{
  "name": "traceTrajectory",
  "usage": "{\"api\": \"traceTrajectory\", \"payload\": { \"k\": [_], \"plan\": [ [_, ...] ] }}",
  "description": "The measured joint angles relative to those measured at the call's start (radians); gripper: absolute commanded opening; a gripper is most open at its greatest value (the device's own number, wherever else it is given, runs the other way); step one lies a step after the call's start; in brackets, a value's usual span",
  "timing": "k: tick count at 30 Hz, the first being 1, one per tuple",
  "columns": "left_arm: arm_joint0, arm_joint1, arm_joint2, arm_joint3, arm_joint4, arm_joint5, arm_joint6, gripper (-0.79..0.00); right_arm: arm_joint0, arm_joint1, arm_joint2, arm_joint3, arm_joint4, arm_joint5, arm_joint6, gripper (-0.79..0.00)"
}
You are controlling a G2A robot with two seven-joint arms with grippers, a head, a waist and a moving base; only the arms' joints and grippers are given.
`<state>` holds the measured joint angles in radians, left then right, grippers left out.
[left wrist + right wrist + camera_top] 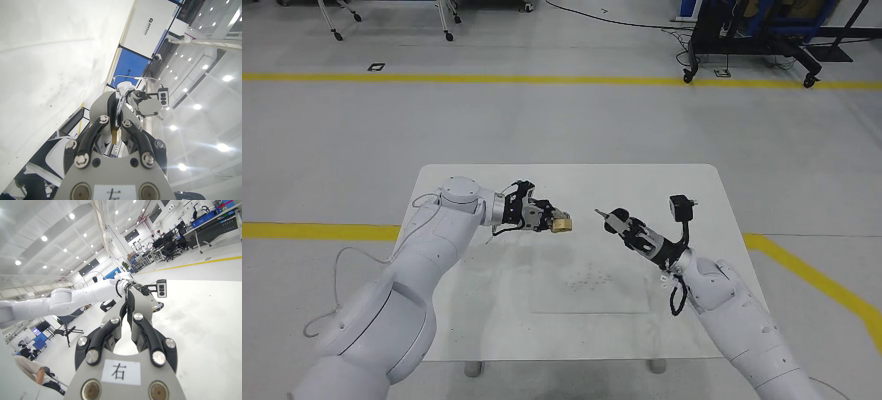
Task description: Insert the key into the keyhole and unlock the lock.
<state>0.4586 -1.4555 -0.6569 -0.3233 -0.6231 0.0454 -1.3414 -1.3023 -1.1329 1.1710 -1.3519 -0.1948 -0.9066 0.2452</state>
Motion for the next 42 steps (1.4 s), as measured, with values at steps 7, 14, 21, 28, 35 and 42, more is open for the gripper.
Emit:
{"api": "traceTrajectory", "payload": {
  "k": [7,14,21,28,35,42],
  "plan": [
    [0.0,0.0,0.0,0.0,0.0,0.0,0.0,-0.785,0.0,0.0,-0.001,0.001,0.048,-0.001,0.001,-0.785],
    [0.025,0.001,-0.007,-0.04,-0.002,0.024,0.038,-0.785,0.008,0.002,0.018,-0.036,-0.043,0.015,-0.01,-0.785],
    [0.035,0.005,-0.016,-0.087,0.02,0.137,0.09,-0.785,-0.034,0.018,0.107,-0.227,-0.626,0.02,-0.117,-0.785],
    [0.045,0.008,-0.03,-0.11,0.032,0.187,0.134,-0.785,-0.213,0.04,0.111,-0.452,-1.388,0.199,-0.428,-0.785],
    [0.056,0.011,-0.036,-0.146,0.052,0.202,0.148,-0.785,-0.296,0.043,0.085,-0.495,-1.666,0.413,-0.444,-0.785],
    [0.056,0.011,-0.036,-0.146,0.052,0.201,0.147,-0.785,-0.295,0.043,0.086,-0.494,-1.662,0.411,-0.445,-0.785]
  ]
}}
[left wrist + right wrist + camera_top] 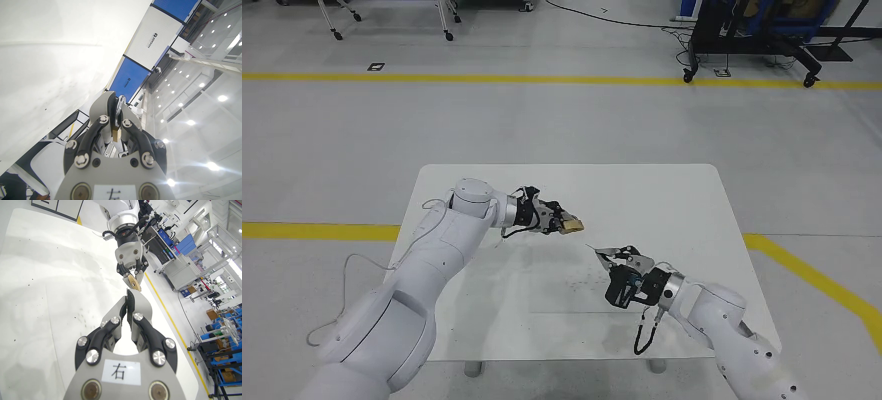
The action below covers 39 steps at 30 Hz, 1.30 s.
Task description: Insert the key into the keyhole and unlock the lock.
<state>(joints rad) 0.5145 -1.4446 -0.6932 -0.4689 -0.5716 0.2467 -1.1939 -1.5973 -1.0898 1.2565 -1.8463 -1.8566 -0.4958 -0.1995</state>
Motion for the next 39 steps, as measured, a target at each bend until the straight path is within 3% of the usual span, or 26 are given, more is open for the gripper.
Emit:
{"api": "traceTrajectory", "payload": {
  "k": [6,11,16,23,39],
  "plan": [
    [0.002,0.0,-0.001,-0.003,-0.001,-0.003,0.002,-0.785,0.006,0.002,-0.015,-0.025,-0.043,0.018,0.019,-0.785],
    [0.036,0.013,-0.027,-0.059,-0.011,-0.042,-0.005,-0.785,0.012,0.004,-0.079,-0.1,-0.331,0.103,0.092,-0.785],
    [0.052,0.02,-0.041,-0.096,-0.006,-0.028,-0.001,-0.785,-0.024,0.007,-0.098,-0.162,-0.482,0.162,0.175,-0.785],
    [0.059,0.03,-0.062,-0.123,0.012,-0.036,0.009,-0.785,-0.015,0.005,-0.169,-0.213,-0.7,0.101,0.316,-0.785],
    [0.071,0.036,-0.07,-0.17,0.091,-0.033,0.07,-0.785,0.09,-0.024,-0.256,-0.152,-0.714,0.051,0.385,-0.785]
  ]
}}
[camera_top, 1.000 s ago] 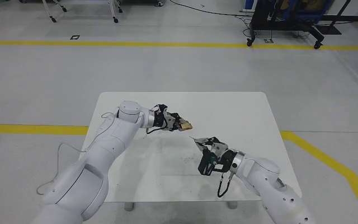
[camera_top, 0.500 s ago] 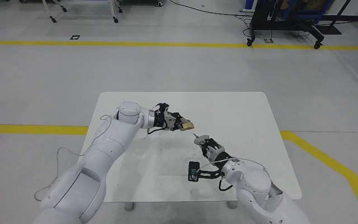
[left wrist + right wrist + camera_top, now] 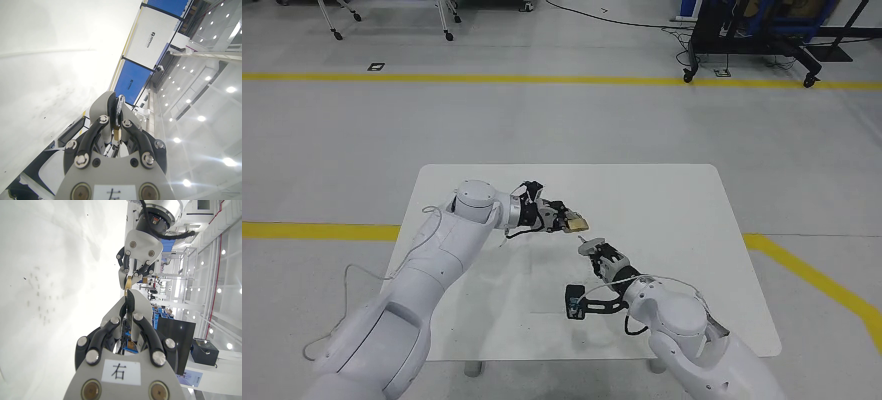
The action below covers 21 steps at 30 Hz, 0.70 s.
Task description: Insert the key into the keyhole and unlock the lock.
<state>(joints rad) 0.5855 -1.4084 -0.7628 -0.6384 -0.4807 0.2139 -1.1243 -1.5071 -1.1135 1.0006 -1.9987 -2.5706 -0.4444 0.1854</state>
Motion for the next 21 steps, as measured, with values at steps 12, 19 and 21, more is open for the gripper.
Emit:
{"api": "traceTrajectory", "payload": {
  "k": [12,19,21],
  "plan": [
    [0.005,-0.002,-0.007,-0.008,0.021,0.0,-0.004,-0.785,0.052,-0.023,-0.028,0.051,0.026,-0.008,0.072,-0.785],
    [0.009,-0.003,-0.008,-0.015,0.034,0.005,-0.007,-0.785,0.062,-0.031,-0.039,0.07,0.017,-0.004,0.107,-0.785],
    [0.009,-0.004,-0.009,-0.015,0.035,0.005,-0.008,-0.785,0.065,-0.034,-0.043,0.075,0.016,-0.004,0.111,-0.785]
  ]
}}
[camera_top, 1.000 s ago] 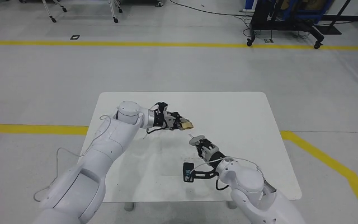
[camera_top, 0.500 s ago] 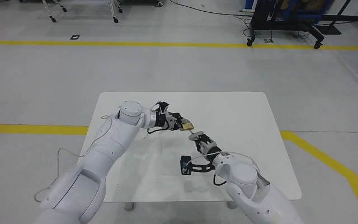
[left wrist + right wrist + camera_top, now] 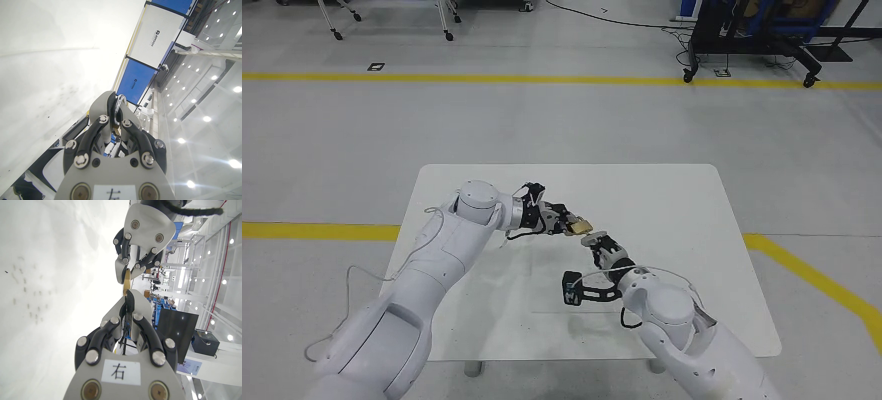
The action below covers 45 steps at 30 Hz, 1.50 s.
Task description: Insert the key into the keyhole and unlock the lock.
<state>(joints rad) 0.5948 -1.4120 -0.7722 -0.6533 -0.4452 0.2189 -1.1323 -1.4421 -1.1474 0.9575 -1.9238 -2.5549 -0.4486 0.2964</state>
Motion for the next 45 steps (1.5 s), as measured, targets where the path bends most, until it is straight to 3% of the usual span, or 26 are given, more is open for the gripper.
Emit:
{"api": "traceTrajectory", "payload": {
  "k": [19,20,21,22,32,45],
  "plan": [
    [0.004,-0.005,-0.011,0.002,0.009,0.004,-0.019,-0.785,0.062,-0.032,-0.066,0.042,-0.022,-0.025,0.04,-0.785],
    [0.004,-0.005,-0.013,0.002,0.009,0.003,-0.022,-0.785,0.066,-0.034,-0.066,0.044,-0.016,-0.025,0.041,-0.6],
    [0.004,-0.004,-0.014,0.003,0.008,0.002,-0.024,-0.785,0.067,-0.036,-0.064,0.044,-0.009,-0.025,0.04,-0.209],
    [0.004,-0.004,-0.016,0.004,0.008,0.001,-0.027,-0.785,0.068,-0.037,-0.061,0.044,0.0,-0.024,0.036,0.0],
    [0.005,-0.003,-0.032,0.004,0.006,-0.002,-0.022,-0.785,0.026,-0.027,-0.004,-0.002,0.048,-0.02,-0.072,0.0],
    [0.029,0.006,-0.074,-0.024,-0.01,-0.058,0.028,-0.785,0.019,-0.026,0.007,-0.002,0.078,-0.006,-0.097,0.0]
  ]
}}
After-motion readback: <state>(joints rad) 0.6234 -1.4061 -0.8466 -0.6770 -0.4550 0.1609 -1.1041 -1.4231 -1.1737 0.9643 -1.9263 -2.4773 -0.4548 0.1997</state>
